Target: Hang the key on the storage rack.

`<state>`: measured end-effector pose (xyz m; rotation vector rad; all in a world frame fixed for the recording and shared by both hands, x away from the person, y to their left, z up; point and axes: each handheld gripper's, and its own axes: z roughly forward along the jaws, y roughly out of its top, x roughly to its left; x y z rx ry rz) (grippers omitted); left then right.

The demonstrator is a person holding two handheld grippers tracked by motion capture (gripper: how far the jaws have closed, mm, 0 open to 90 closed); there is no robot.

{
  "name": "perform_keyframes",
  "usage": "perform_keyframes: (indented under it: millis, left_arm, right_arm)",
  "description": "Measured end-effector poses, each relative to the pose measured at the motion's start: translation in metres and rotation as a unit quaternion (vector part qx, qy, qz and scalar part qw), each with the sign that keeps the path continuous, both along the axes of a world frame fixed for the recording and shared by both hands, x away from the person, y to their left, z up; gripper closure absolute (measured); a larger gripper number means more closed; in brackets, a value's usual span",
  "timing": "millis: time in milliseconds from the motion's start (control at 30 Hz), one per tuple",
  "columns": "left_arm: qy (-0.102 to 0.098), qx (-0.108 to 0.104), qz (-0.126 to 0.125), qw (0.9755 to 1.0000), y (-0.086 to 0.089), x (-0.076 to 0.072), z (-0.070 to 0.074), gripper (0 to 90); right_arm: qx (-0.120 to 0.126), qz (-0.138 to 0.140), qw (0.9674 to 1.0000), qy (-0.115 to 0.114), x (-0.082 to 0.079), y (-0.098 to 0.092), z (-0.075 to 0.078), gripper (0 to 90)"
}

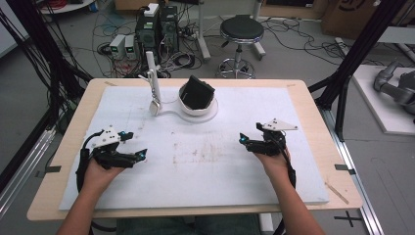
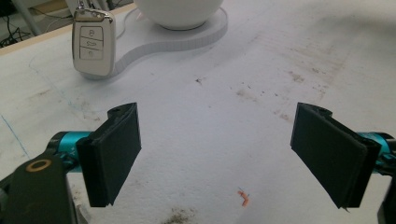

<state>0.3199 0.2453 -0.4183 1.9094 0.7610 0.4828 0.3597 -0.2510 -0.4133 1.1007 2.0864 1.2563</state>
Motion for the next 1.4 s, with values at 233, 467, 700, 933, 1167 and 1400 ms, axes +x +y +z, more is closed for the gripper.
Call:
perform_keyframes:
  millis: [233,467,700,933,1167,1400]
  left_arm:
    - [-0.001,0.0,0.001,1.0,0.0012,-0.0004,0.0003,16.1]
    - [-0.001,0.0,0.001,1.0,0.0016,-0.001,0.0006,16.1]
    - [-0.001,0.0,0.002,1.0,0.002,-0.0031,0.001,16.1]
    - [-0.002,-0.003,0.008,1.0,0.0055,-0.0035,0.0013,16.1]
    - [-0.001,0.0,0.004,1.0,0.0035,-0.0032,0.0008,16.1]
    - [-0.002,-0.002,0.007,1.0,0.0053,-0.0035,0.0011,16.1]
  right_arm:
    - [-0.002,0.0,1.0,0.002,0.0004,0.0008,-0.0006,20.3]
    - [-0.002,0.001,1.0,0.001,0.0007,0.001,-0.0008,20.3]
    - [0.0,0.0,1.0,0.001,0.0003,0.0009,-0.0003,20.3]
    - [-0.003,0.0,1.0,0.002,0.0016,0.0019,-0.0013,20.3]
    - [0.0,-0.002,1.0,0.002,0.002,0.001,-0.0014,20.3]
    - [-0.001,-0.001,1.0,0.003,0.0015,0.0016,-0.0013,20.3]
